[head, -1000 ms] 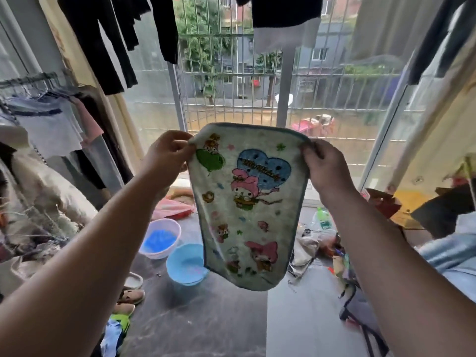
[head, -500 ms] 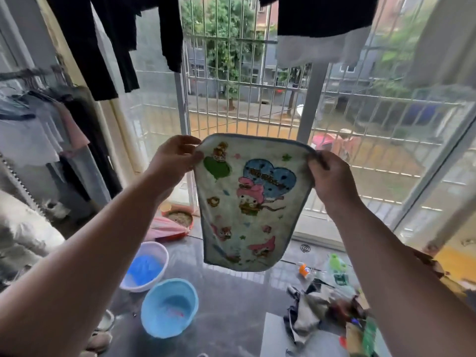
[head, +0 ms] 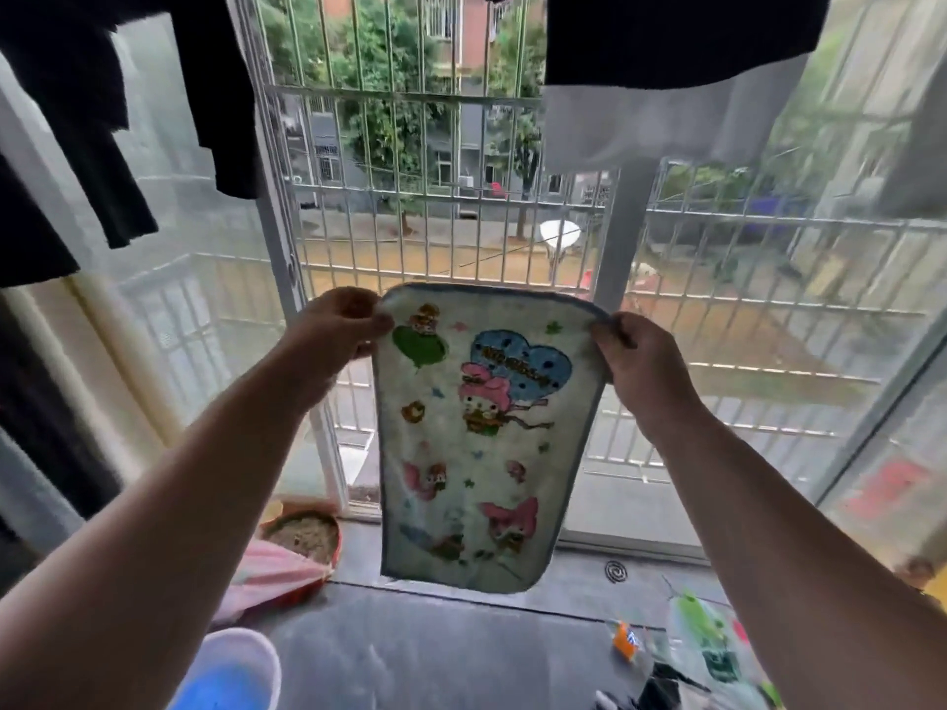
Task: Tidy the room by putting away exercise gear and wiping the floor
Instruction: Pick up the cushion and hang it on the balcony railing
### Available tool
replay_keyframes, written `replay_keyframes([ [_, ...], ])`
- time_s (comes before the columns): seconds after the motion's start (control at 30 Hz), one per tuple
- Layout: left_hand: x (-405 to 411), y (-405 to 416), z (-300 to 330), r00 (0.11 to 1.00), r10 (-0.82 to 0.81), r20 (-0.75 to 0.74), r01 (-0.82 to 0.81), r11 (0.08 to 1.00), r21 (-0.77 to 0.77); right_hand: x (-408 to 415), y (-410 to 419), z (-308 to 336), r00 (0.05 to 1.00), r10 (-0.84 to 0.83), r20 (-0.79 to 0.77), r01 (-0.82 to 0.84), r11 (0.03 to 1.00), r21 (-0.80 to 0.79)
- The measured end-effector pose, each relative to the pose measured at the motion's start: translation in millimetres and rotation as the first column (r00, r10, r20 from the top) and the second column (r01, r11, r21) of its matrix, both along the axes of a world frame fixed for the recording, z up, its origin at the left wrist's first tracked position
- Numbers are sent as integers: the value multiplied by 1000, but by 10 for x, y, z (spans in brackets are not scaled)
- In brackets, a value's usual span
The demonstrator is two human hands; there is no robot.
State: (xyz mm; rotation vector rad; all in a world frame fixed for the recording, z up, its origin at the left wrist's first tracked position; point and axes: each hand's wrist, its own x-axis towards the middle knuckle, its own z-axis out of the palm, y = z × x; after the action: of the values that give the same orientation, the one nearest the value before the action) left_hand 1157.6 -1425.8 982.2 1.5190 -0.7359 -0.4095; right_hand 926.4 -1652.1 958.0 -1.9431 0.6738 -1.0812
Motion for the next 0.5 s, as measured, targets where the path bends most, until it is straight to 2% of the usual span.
replay_keyframes([
  [0.13,702,-572,-52,1000,8,-14,-8,1000,30,677,-548,-58,1000,9,-7,-9,1000,22],
  [0.3,1618,-1348,-151,1000,27,7,-27,999,27,1591,-1388,-183,993,120,-12,-120,993,7],
  [0.5,2640,-2220,-245,986,162,45,-165,982,88,2876,-2538,-269,994,111,-24,-113,988,-108],
])
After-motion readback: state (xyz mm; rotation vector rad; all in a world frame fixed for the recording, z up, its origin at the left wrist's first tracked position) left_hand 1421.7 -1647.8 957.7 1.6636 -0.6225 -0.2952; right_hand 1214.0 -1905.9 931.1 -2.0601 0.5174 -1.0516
